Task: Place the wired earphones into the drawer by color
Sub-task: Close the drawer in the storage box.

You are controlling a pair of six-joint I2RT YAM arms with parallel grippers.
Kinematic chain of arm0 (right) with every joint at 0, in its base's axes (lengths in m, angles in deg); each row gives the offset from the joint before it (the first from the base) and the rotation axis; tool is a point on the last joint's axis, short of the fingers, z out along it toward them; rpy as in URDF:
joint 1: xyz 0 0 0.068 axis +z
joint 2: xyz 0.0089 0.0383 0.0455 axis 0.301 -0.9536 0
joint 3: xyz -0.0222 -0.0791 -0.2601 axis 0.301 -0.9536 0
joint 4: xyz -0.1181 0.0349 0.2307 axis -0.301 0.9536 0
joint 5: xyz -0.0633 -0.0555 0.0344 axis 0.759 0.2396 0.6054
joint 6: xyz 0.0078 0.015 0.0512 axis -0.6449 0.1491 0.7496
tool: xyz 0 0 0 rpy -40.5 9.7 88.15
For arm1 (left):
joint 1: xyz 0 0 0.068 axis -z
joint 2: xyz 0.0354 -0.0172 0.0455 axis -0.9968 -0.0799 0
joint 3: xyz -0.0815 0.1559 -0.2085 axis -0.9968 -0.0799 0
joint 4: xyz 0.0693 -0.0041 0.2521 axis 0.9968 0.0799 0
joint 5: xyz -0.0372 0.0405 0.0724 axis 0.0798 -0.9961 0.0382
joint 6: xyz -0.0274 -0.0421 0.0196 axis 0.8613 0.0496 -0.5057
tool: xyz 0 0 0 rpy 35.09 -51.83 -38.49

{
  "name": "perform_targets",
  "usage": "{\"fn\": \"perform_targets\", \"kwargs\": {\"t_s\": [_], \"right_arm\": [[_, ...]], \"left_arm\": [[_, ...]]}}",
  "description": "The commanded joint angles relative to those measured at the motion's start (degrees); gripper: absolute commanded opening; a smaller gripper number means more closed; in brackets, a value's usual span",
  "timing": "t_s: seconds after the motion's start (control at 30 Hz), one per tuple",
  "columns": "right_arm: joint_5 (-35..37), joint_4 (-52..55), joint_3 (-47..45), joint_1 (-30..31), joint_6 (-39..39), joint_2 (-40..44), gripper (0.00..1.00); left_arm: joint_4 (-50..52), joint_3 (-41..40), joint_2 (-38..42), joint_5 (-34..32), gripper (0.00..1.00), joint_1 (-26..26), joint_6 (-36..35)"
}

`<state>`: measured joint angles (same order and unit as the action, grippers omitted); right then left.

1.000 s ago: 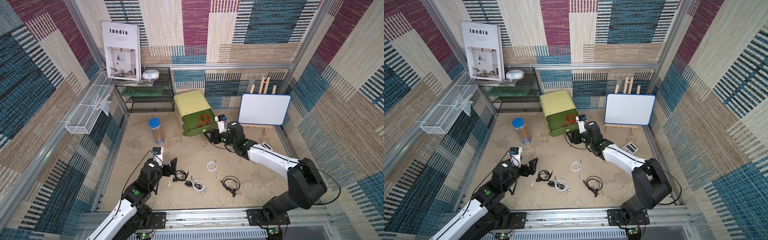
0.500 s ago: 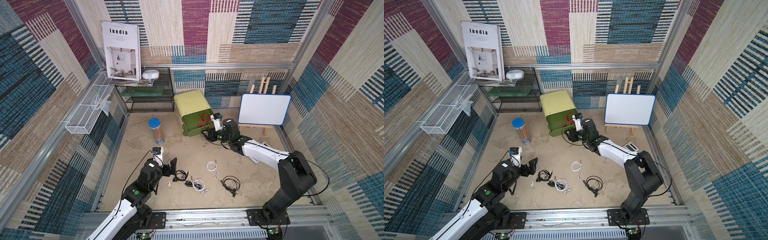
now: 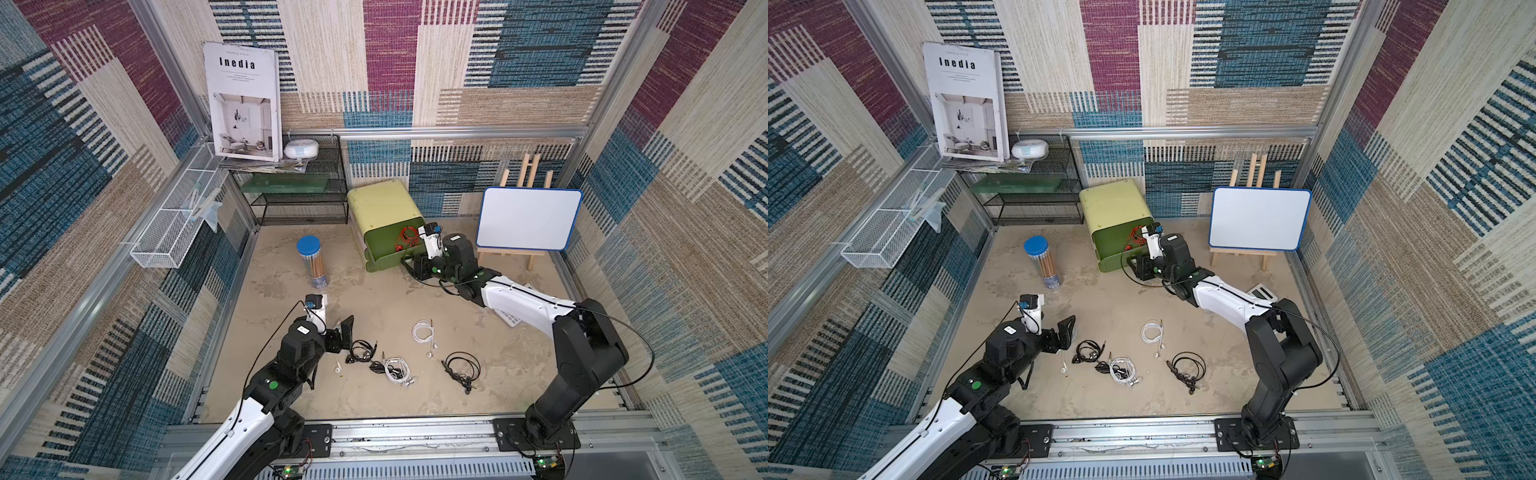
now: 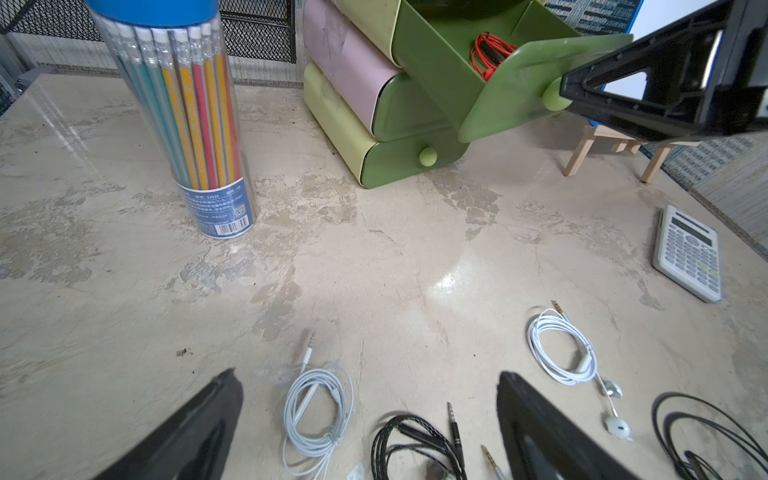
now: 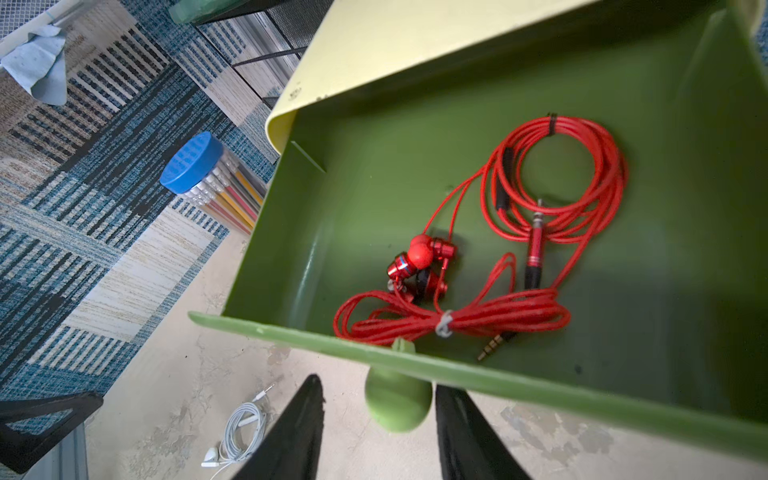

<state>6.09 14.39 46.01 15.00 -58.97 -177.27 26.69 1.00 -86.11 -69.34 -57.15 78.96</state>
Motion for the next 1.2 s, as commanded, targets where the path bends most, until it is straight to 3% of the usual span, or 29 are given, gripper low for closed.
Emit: {"fn": "perform_targets", "kwargs": {"t_s": [0.0,1.17], "right_arm": [[0.8,-0.9,1.2,0.1,0.0,-0.6,0.48],[5.9,0.8,15.2,0.0,-2.8,-11.3,0.48]], "left_arm": [[-0.4,0.0,0.0,-0.7,0.99,-0.1,-0.4],[-0.5,-0.1,0.3,-0.7,0.99,-0.1,-0.5]]}}
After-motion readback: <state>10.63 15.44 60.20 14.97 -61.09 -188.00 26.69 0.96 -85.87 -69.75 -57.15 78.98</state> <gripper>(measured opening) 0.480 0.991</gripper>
